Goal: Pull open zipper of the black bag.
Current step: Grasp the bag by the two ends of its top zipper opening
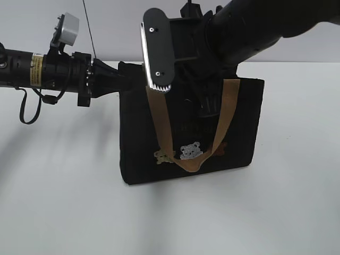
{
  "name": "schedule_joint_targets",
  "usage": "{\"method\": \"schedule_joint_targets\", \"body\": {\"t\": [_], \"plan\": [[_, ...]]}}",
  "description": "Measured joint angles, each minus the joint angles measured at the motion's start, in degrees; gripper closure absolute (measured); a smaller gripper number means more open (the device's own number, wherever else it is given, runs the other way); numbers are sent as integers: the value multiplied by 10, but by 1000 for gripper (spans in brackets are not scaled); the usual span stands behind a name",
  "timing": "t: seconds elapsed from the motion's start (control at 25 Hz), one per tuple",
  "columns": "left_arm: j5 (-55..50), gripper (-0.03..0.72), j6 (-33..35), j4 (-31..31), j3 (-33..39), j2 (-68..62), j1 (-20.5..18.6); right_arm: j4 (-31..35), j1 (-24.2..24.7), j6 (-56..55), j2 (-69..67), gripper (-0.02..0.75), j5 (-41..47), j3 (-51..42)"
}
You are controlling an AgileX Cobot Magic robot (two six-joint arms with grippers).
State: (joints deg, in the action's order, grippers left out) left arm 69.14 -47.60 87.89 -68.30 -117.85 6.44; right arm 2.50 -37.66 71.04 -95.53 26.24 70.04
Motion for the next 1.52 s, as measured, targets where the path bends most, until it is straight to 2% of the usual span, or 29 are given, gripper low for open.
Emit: {"method": "schedule_joint_targets", "body": {"t": [0.28,0.68,1.04,1.52], "plan": [[1,656,0,0,0,0,0,-1,0,-26,10,753,7,0],[3,656,0,0,0,0,0,-11,8,-148,27,753,8,0],[7,657,0,-2,0,0,1,-30,57,-299,27,753,9,0],[14,657,0,-2,0,0,4,-30,132,-373,49,753,69,0]]}}
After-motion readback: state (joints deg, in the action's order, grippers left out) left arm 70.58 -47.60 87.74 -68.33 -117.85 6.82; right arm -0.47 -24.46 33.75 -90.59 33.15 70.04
